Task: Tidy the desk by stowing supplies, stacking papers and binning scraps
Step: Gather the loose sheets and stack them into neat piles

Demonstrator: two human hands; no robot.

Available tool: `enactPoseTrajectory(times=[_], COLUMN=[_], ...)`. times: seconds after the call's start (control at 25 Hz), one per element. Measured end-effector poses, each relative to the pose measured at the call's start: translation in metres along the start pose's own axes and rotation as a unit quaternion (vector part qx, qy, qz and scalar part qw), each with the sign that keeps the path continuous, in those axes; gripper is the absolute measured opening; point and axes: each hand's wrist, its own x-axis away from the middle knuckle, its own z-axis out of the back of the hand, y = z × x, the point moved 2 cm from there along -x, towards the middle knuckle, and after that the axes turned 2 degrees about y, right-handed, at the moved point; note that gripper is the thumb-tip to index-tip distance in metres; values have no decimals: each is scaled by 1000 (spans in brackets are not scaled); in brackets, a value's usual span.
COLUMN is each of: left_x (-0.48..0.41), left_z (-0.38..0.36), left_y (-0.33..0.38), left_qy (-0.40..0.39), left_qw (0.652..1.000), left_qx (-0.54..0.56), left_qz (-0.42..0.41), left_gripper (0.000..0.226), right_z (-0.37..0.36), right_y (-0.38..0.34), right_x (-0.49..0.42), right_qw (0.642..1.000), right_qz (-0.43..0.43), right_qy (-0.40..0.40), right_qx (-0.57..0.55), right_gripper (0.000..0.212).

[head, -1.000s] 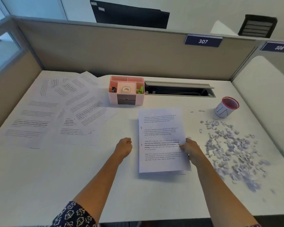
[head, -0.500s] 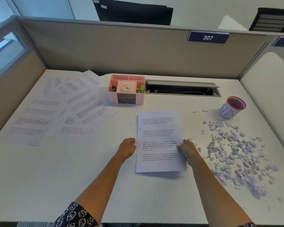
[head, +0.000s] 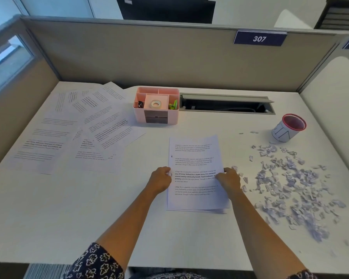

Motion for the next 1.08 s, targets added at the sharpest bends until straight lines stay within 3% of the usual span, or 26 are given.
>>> enactPoseTrajectory(times=[0.04,0.2,0.36,0.44,0.72,1.08], left_x=[1,2,5,5,21,32], left_z=[0,1,8,13,49,157], left_y=[0,-1,-7,-13,-40,-110], left_qy=[-3,6,32,45,96,156], left_qw=[1000,1000,999,999,993,984], left_qx=[-5,-9,-1,6,35,37], left_qz=[0,11,23,29,51,73], left_gripper=[40,41,43,44,41,37], right_z=[0,0,3,3,-26,-144], right_y=[0,1,-3,-7,-36,-108], right_x=[2,7,12,13,19,54], right_qw=[1000,995,986,984,989,985], right_qz=[3,24,49,59,76,144], right_qy=[12,82,140,148,97,-20], right_qx=[13,55,76,86,82,99], right_gripper=[5,27,11,17,18,21])
